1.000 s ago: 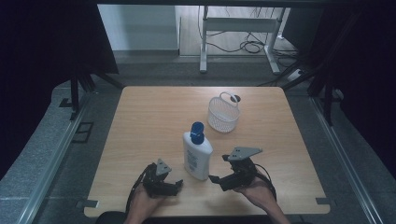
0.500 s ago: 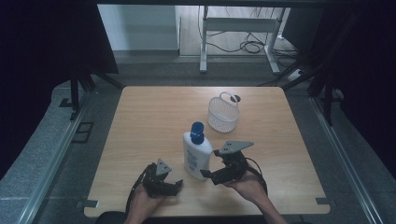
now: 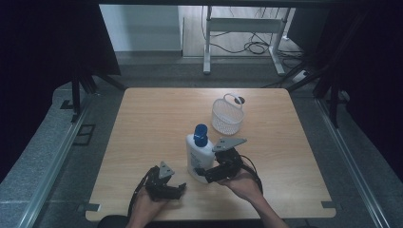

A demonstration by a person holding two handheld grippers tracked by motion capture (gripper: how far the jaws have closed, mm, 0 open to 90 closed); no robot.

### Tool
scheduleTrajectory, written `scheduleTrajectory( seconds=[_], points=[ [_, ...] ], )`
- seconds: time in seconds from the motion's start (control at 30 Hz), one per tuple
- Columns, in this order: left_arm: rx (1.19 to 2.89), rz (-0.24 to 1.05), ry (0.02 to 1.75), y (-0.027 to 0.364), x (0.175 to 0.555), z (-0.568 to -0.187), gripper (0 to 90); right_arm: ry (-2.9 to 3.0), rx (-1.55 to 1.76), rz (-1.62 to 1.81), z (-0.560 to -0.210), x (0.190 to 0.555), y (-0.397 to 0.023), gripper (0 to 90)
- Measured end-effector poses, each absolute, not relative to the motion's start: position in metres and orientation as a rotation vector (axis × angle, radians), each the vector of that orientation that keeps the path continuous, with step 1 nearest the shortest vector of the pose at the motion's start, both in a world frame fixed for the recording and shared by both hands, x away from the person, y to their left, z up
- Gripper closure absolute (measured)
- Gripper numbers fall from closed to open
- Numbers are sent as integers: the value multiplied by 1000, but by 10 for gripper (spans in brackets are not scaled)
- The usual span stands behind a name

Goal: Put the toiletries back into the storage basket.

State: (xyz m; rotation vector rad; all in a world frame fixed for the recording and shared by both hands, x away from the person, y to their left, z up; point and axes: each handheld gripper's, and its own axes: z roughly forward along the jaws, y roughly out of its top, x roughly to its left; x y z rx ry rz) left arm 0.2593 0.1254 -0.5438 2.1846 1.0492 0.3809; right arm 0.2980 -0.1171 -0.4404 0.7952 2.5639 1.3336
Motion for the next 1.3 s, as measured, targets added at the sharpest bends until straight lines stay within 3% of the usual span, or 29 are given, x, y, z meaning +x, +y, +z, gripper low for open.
scheduleTrajectory(
  seconds=[0.27, 0.57, 1.3],
  points=[
    [2182, 381, 1051, 125, 259, -544, 102, 2541, 799, 1323, -438, 304, -104, 170],
    [2183, 383, 1052, 125, 259, -544, 102, 2491, 791, 1293, -436, 310, -98, 351],
    [2180, 382, 1053, 125, 259, -544, 102, 2514, 737, 1261, -419, 320, -107, 374]
  ],
)
